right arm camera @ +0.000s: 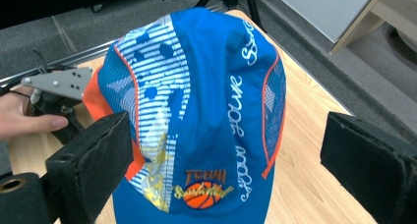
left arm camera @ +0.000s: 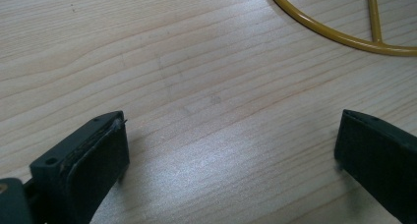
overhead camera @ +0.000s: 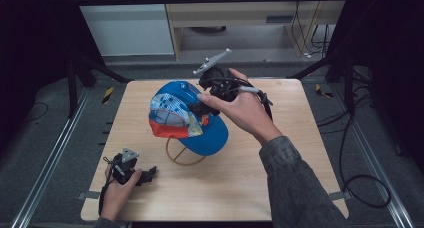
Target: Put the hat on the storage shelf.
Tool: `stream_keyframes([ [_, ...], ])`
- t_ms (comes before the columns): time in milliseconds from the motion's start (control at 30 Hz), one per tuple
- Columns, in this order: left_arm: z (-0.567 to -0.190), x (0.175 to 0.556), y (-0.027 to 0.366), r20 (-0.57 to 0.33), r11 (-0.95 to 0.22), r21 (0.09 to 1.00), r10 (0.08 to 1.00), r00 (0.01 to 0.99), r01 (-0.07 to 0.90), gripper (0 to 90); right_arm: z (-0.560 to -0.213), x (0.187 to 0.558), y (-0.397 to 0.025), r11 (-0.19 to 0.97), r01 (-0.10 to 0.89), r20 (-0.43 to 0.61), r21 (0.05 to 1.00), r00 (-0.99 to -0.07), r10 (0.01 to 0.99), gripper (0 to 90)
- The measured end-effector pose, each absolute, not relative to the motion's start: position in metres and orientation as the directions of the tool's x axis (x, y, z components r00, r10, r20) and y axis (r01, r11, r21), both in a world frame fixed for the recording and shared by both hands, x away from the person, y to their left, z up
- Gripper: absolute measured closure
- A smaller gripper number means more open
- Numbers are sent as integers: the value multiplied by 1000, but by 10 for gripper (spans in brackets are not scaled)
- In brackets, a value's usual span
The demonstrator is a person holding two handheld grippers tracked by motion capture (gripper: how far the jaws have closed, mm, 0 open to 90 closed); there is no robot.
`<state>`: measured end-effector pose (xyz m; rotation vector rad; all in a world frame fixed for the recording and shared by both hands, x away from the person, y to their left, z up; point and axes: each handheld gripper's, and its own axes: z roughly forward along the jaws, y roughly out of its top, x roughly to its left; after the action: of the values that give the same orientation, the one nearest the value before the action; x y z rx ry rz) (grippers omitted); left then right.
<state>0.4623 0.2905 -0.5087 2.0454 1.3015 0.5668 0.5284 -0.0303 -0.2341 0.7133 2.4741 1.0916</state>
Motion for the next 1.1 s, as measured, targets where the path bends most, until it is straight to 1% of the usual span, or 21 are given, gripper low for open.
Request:
stream_keyframes([
  [167, -509, 462, 291, 20, -308, 710, 908, 419, 633, 0, -237, 524, -37, 585, 309, -116, 750, -809, 576, 91],
  [600, -509, 462, 291, 21, -309, 710, 907, 420, 633, 0, -244, 516, -57, 563, 309, -117, 766, -795, 596, 93],
  [1100, -509, 462, 291, 21, -309, 710, 907, 420, 633, 0, -253, 517, -82, 540, 325, -113, 776, -771, 626, 95],
])
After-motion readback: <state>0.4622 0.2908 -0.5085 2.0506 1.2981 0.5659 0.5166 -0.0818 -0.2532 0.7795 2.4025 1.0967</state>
